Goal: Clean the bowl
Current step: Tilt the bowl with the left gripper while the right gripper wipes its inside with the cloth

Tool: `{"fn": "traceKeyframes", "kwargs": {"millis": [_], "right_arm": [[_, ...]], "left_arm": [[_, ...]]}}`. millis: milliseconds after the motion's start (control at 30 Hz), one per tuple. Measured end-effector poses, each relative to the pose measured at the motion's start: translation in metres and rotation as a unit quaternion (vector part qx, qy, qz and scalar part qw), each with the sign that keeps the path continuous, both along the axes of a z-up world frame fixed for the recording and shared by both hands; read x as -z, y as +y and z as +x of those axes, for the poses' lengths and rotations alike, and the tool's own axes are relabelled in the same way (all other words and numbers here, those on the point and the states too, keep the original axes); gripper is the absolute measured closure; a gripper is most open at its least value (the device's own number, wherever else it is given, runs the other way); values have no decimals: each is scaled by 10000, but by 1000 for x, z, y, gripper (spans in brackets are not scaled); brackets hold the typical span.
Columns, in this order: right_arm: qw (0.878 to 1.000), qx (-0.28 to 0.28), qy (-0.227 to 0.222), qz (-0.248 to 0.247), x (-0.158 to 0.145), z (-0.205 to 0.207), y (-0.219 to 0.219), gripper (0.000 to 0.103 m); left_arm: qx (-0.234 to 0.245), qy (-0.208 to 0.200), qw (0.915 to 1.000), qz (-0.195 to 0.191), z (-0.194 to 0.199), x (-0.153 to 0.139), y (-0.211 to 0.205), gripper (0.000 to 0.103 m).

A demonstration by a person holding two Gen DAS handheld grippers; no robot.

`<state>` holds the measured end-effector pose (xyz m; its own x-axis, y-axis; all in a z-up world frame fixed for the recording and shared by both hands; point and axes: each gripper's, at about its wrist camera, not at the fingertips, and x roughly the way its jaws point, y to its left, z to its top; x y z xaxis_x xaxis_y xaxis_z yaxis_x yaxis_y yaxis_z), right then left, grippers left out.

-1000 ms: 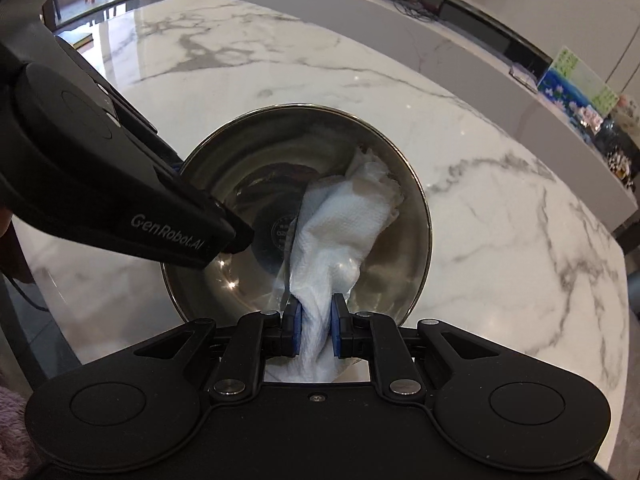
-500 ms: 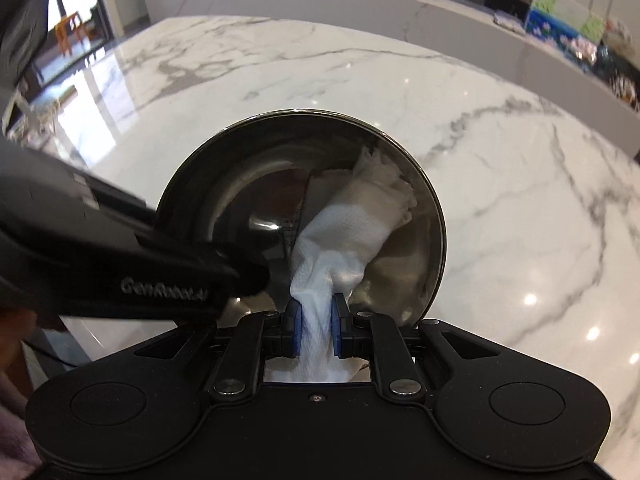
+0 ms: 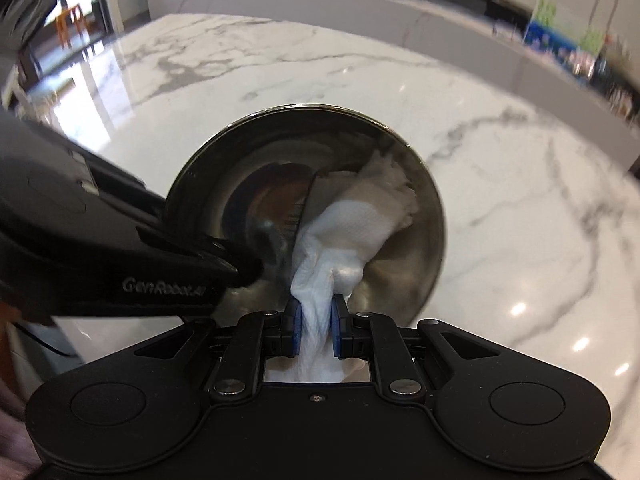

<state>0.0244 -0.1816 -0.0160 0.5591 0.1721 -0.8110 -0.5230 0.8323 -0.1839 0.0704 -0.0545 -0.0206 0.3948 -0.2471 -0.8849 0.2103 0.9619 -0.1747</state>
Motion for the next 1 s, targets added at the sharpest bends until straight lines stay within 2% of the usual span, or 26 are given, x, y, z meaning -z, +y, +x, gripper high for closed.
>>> {"fn": "traceKeyframes", "kwargs": {"millis": [67, 433, 600, 667, 833, 1000], "right_arm": [[9993, -137, -197, -273, 1, -4, 4, 91], [9991, 111, 153, 389, -2, 5, -11, 91], [9939, 233, 463, 976, -3, 12, -13, 91], [9872, 295, 704, 1403, -4, 16, -15, 91], [9789, 450, 953, 1751, -1, 18, -21, 91], [9861, 318, 797, 1424, -4, 15, -15, 91]], "left_arm": [[-3, 4, 10000, 13, 1, 0, 1, 83], [-294, 59, 9993, -240, 6, 3, 9, 80], [-383, 219, 9985, -336, 5, 11, 13, 80], [-423, 279, 9979, -398, 5, 13, 15, 79], [-509, 347, 9965, -563, 6, 16, 21, 78], [-362, 315, 9976, -490, 6, 13, 19, 82]]}}
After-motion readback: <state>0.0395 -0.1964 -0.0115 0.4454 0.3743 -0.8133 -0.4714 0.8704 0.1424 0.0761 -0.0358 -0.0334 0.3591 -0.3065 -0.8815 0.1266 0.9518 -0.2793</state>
